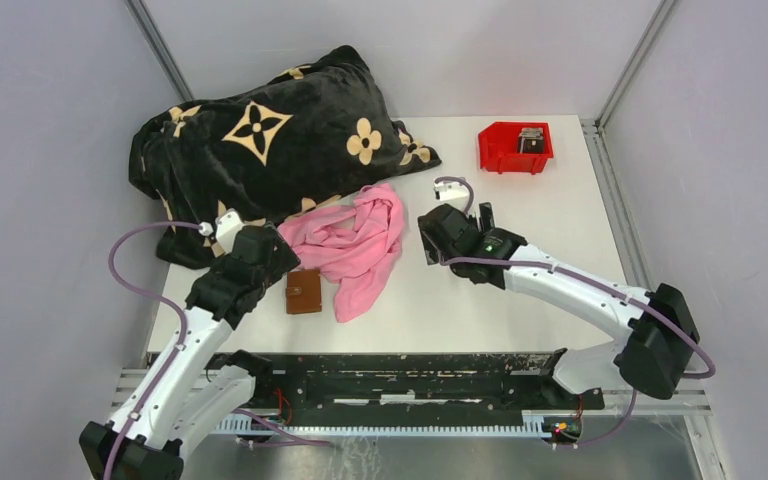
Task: Put the credit cards into the card holder
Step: Pick up the card holder from the center of the board.
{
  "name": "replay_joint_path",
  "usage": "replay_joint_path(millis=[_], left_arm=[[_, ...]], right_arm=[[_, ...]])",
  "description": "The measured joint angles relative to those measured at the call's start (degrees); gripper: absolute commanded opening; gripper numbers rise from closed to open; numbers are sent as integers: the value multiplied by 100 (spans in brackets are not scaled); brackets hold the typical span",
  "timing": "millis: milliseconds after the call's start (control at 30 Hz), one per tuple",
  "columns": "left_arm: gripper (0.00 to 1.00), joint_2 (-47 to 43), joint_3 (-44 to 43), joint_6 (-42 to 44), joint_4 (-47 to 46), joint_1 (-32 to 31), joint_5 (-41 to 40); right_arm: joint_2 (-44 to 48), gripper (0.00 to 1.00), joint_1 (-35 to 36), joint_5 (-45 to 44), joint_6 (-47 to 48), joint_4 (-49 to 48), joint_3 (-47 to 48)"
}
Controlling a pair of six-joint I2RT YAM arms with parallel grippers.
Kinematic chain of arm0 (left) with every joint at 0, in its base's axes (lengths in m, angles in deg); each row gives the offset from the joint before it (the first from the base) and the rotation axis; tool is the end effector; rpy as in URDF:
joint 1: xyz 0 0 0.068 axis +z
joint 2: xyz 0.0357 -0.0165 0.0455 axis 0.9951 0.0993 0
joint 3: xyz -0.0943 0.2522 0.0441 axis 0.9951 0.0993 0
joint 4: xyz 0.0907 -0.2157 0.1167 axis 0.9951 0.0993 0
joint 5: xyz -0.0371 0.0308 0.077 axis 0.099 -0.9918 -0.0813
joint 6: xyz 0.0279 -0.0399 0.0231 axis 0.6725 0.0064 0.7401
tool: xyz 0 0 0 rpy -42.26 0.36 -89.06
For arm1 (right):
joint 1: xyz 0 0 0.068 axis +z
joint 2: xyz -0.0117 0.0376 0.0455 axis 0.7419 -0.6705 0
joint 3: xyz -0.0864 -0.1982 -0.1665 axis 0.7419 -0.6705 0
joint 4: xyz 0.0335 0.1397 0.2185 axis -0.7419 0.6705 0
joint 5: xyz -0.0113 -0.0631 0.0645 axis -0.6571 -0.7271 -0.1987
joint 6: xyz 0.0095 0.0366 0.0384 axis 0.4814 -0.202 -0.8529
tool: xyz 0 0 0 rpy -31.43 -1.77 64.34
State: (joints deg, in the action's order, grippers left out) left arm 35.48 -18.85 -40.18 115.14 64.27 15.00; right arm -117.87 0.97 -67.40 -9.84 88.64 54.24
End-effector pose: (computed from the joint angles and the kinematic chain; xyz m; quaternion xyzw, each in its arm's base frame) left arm 0.1503 -0.0376 0.2718 -0.2919 0.8588 -0.0166 0.4208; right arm 0.2039 0.2002 0.2775 -0.0479 0.8964 -0.0393 0.4389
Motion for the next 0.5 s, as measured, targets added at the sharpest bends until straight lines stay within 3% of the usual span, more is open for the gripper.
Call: replay_joint_path(millis=[333,500], left_arm=[[96,256,4,-662,507,-96,-66],[88,262,24,-1281,656,-96,-146]], right_arm=[[468,97,898,131,-186,-138,-37],[-4,92,1353,577,-284,-310,313]])
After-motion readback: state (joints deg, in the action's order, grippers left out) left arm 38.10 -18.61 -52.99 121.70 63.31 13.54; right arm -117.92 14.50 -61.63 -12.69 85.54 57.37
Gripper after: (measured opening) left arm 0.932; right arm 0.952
